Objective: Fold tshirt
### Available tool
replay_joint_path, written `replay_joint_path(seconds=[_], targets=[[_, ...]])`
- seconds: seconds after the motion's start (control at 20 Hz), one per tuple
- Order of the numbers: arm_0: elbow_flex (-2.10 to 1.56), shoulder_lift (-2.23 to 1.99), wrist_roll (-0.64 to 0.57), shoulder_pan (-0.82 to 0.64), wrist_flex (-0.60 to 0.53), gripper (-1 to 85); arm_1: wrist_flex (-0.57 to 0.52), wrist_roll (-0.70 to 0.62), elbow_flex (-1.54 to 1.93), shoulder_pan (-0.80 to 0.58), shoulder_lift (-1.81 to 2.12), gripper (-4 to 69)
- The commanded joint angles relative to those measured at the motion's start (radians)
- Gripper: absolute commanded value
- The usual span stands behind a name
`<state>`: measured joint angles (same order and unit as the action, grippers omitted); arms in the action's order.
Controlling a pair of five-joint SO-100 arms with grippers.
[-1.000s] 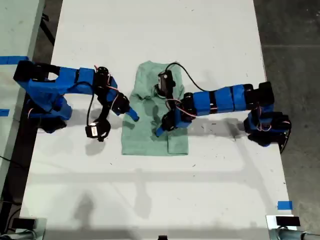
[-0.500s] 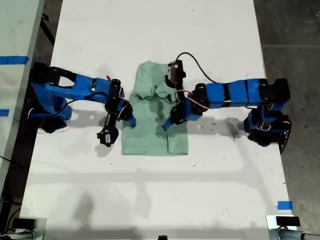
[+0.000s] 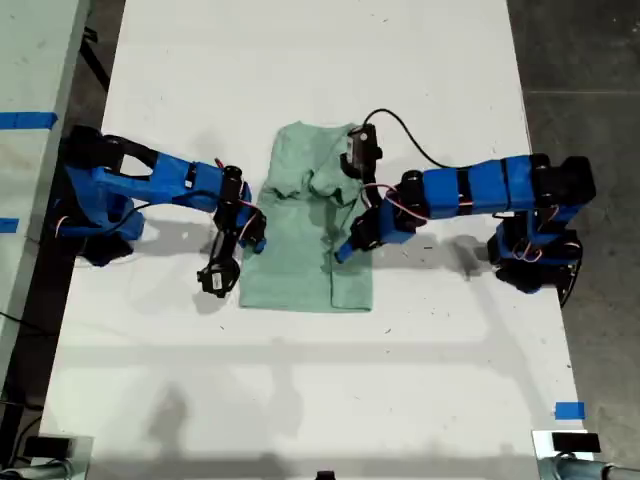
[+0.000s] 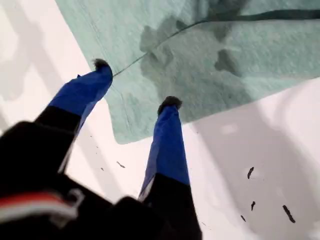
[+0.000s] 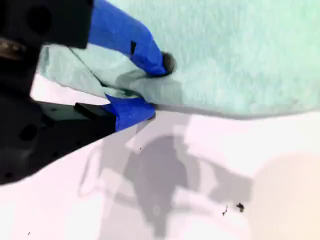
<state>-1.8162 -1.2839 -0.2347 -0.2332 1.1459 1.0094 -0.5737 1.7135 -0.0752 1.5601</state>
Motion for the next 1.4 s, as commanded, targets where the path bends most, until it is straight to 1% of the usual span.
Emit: replay_joint_path(seconds=[0.0, 0.1, 0.25, 0.3, 0.4, 0.6, 0.65, 0.95, 1.15, 1.25, 1.3, 1.35], targets=[[-0.005, -0.035, 0.038, -0.018, 0.005, 0.1, -0.035, 0.017, 0.002, 0.0, 0.081, 23.1], [-0.032, -0.1, 0.11, -0.017, 0.037, 0.1, -0.037, 0.021, 0.011, 0.002, 0.083, 23.2], [-0.034, -0.141, 0.141, -0.023, 0.109, 0.1, -0.051, 0.026, 0.028, 0.003, 0.091, 23.4], [-0.003, -0.14, 0.156, -0.018, 0.153, 0.1, -0.054, 0.026, 0.031, 0.003, 0.091, 23.4], [0.114, -0.117, 0.181, -0.005, 0.282, 0.1, -0.054, 0.026, 0.032, 0.003, 0.092, 23.5], [0.459, 0.018, 0.175, 0.035, 0.495, 0.1, -0.055, 0.034, 0.034, 0.006, 0.094, 23.5], [0.563, 0.066, 0.16, 0.048, 0.517, 0.1, -0.055, 0.034, 0.034, 0.006, 0.094, 23.5], [0.873, 0.327, 0.118, 0.063, 0.512, 0.1, -0.06, 0.046, 0.046, 0.015, 0.098, 23.5], [0.913, 0.419, 0.057, -0.012, 0.433, 0.1, -0.075, 0.051, 0.055, 0.017, 0.1, 23.5], [0.92, 0.456, 0.021, -0.058, 0.413, 0.5, -0.077, 0.052, 0.057, 0.02, 0.101, 23.6], [0.92, 0.474, -0.011, -0.08, 0.4, 13.1, -0.077, 0.055, 0.058, 0.021, 0.103, 23.6], [0.922, 0.492, -0.037, -0.097, 0.394, 21.4, -0.077, 0.057, 0.063, 0.023, 0.104, 23.6]])
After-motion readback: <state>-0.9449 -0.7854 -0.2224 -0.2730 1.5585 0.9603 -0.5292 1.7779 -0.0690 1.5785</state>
